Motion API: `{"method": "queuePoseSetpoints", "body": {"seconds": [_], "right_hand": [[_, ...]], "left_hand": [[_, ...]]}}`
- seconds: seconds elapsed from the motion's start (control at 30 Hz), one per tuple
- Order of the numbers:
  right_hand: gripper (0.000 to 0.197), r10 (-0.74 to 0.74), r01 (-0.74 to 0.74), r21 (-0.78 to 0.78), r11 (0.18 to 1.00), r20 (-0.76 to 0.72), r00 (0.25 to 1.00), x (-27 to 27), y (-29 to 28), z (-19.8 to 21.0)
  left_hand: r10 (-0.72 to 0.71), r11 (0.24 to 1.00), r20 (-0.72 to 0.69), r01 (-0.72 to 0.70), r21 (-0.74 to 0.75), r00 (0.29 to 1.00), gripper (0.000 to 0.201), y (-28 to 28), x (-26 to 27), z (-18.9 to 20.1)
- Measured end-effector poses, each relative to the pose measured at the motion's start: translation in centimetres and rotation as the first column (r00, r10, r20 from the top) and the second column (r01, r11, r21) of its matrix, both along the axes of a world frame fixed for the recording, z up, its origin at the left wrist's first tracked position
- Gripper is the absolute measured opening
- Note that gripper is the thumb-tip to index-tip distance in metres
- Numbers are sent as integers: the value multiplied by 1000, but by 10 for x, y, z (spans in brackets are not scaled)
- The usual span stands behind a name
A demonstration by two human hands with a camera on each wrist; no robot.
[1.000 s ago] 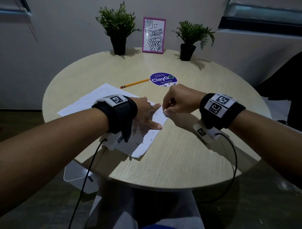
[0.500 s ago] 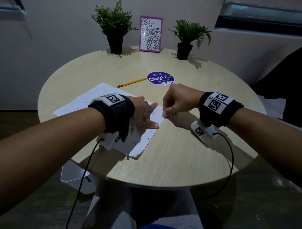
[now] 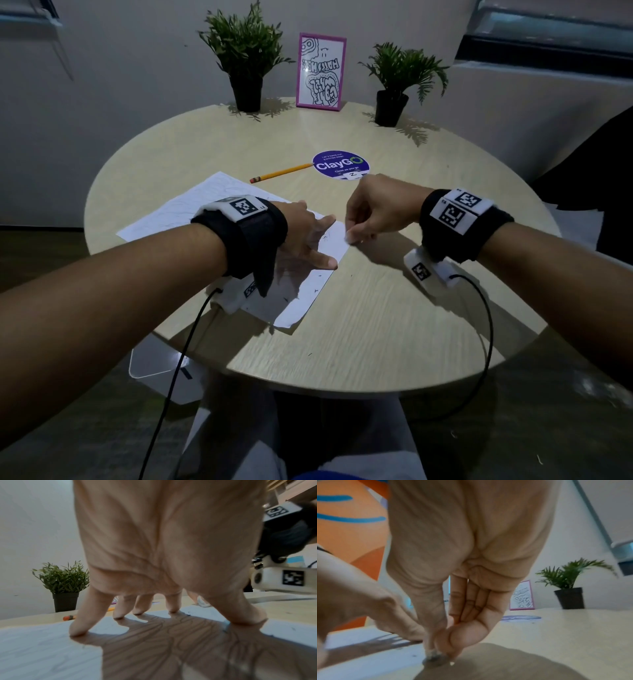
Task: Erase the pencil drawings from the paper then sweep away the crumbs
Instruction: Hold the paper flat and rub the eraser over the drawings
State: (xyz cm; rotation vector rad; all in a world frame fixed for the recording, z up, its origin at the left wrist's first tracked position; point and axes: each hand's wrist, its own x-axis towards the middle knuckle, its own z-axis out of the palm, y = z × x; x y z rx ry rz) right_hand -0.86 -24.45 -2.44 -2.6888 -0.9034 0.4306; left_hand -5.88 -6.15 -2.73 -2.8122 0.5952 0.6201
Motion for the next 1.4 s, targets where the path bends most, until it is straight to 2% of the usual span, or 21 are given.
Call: {"method": "queuePoseSetpoints", "body": {"seconds": [0.1,0.17,0.27,0.33,0.4,0.6,0.67,0.73,0.83,0.97,1.03,1.13,1.2,1.3,1.4], "right_hand": [[9,-46,55,-73,996,121,992,13,-8,3],[7,-59,69,-61,996,161,985,14,-8,6],[8,4,-5,43,999,21,1000,-3,6,8],[9,88,-85,44,995,-62,994,-16,17,3],[10,102,-101,22,995,-63,993,-17,18,-2],[9,-57,76,-105,992,177,983,15,-2,4],[5,-88,107,-80,991,212,973,16,-4,10],[5,-57,61,-24,998,164,985,7,3,14],[7,81,-81,-23,996,26,996,-14,19,7],[11,17,-17,-10,1000,-16,1000,-3,9,0],[12,-27,28,-41,999,20,999,8,2,1],[6,-64,85,-129,988,161,985,20,-3,5],[4,-101,122,-93,988,207,973,22,-3,12],[4,-56,56,17,998,47,997,11,4,17],[9,26,-28,-32,999,-44,999,2,7,7]], "left_hand": [[-6,1000,6,5,16,1000,92,-1,0,0],[-16,1000,8,15,20,1000,92,-3,0,-1],[-6,1000,-1,6,0,1000,92,0,3,-3],[-8,1000,-8,8,-24,1000,88,2,4,-3],[-23,1000,1,23,-19,1000,87,1,5,-3],[9,1000,14,-9,23,1000,93,-4,0,-1],[6,1000,15,-6,19,1000,92,-5,-1,0],[1,1000,21,-1,8,1000,92,-3,1,-1],[-12,1000,5,13,-17,1000,88,-1,2,-1],[-22,999,12,21,26,1000,91,-5,0,0],[-12,999,15,11,43,1000,92,-6,-2,0],[-12,999,19,11,51,1000,92,-5,-1,0],[-11,999,19,10,40,1000,92,-4,0,-1],[4,1000,17,-4,8,1000,94,-1,3,-4],[10,1000,9,-10,19,1000,95,-1,6,-7]]}}
